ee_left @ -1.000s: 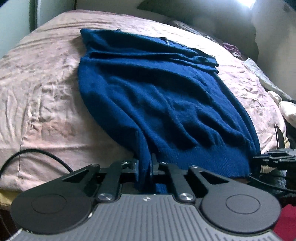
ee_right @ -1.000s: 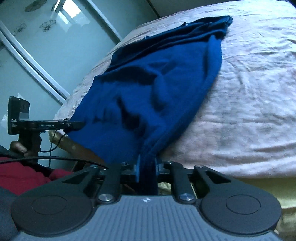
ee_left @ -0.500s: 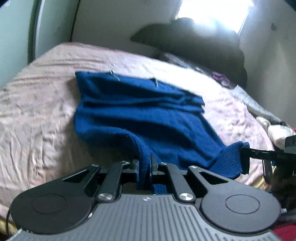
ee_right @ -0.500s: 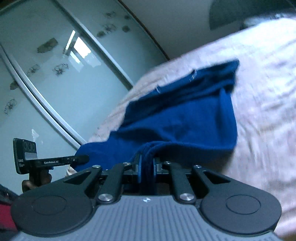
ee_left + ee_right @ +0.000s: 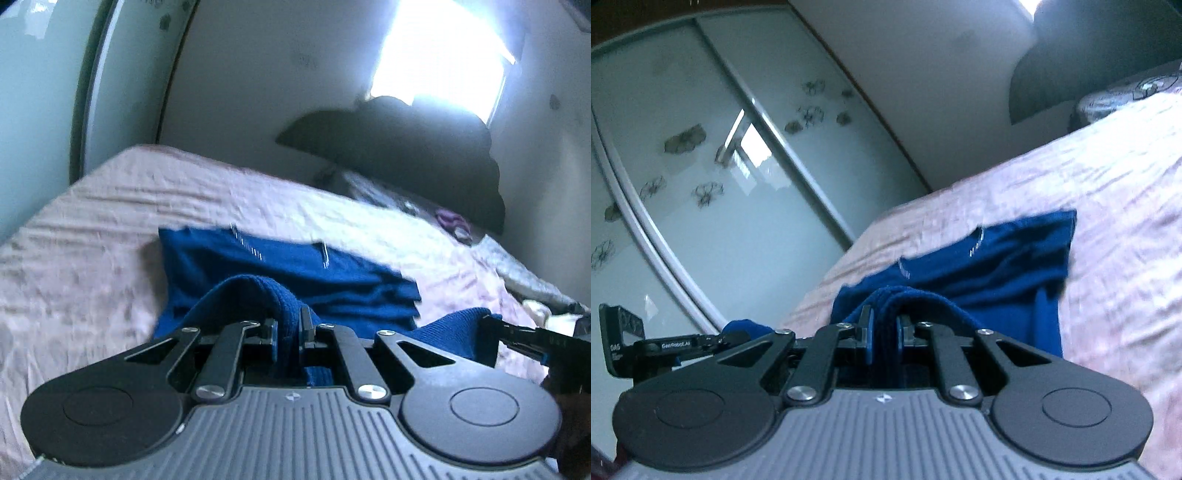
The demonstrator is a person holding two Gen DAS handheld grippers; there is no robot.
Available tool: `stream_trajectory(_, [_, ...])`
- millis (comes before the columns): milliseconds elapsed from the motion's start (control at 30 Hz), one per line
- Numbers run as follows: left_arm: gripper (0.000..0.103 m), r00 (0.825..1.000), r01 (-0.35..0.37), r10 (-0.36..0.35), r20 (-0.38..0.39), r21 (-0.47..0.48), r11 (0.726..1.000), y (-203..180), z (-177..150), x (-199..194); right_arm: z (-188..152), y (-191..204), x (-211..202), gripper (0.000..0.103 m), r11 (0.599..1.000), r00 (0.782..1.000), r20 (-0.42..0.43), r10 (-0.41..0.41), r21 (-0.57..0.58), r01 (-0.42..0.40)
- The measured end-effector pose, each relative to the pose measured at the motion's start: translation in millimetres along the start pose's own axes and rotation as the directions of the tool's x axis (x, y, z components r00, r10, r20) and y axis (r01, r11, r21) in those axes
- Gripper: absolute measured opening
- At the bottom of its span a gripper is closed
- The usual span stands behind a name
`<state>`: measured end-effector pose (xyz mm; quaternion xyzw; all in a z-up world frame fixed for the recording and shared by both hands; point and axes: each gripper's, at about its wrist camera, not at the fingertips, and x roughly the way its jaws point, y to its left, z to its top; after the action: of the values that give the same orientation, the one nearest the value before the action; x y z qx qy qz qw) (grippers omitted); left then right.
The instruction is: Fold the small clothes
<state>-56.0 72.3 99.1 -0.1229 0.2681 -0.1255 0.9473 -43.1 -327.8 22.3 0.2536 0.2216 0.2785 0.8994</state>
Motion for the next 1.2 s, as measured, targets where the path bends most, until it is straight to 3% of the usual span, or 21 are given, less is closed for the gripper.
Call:
stream_trajectory(300, [0.009,0.998,-0.045,0.043,0.055,0.038,0.998,-5,42,41,38,-10,41,0.011,1.000,0.996,0.085,-0.023,-0.017,0.025])
stream_trajectory(667, [0.009,0.998,-0.070,0.070,0.001,0.002,0.998,9,80,116,72,-43,100,0.012,0.995,0.989,0.110,-0.098,-0.020,0.101])
stream_trajectory(1033, [0.009,0.981,-0.172,0.172,-0.093,0.007,0.985,26,92,215,97,-95,182,0.012,0.982,0.982,0.033,-0.188,0.008,0.188])
stream_trajectory(1200, [0.014,0.966,-0.205,0.203,-0.160,0.005,0.979,40,88,256,97,-115,225,0.013,0.974,0.972,-0.070,-0.225,0.009,0.226])
